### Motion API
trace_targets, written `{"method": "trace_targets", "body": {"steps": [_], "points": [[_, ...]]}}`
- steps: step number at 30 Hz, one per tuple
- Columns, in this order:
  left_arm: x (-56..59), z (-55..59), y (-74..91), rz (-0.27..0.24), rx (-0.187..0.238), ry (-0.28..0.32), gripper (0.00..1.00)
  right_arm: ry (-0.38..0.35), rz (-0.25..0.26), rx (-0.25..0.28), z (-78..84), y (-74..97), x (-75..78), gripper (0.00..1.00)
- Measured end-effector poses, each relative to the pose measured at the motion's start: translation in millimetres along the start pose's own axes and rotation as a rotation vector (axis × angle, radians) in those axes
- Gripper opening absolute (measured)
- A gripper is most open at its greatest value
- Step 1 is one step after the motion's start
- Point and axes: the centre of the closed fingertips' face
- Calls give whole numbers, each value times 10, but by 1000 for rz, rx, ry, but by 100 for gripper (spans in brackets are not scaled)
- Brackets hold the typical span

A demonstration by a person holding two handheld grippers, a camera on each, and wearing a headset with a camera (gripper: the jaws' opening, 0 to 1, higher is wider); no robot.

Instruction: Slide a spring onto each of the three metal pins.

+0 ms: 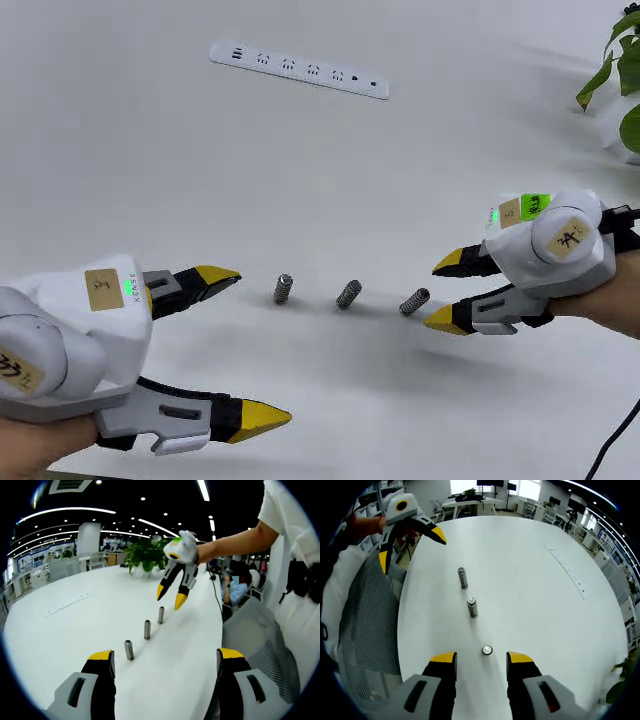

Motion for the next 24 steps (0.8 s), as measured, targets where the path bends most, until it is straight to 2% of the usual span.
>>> {"method": "trace_targets", "body": {"steps": [4,11,16,19,24], "points": [[-42,38,50,-7,-16,-14,87,-140,31,136,42,112,-25,47],[-138,114,99,-28,-24,-5,93,-304,84,294,260,245,-77,66],[-163,185,108,-29,-37,-2,97,-369,116,372,383,310,-146,76],[-166,206,112,-30,-39,-3,100,-377,120,403,404,359,-229,81],[-147,244,115,-26,-51,11,100,-401,136,452,440,418,-269,85]]}}
Point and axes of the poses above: the centre of the closed fingertips' face, and the gripper's own axes: y roughly backward along the fingers, x roughly to its right, z roughly out of its underside, and after that the axes turned 11 degrees about -y, right-handed
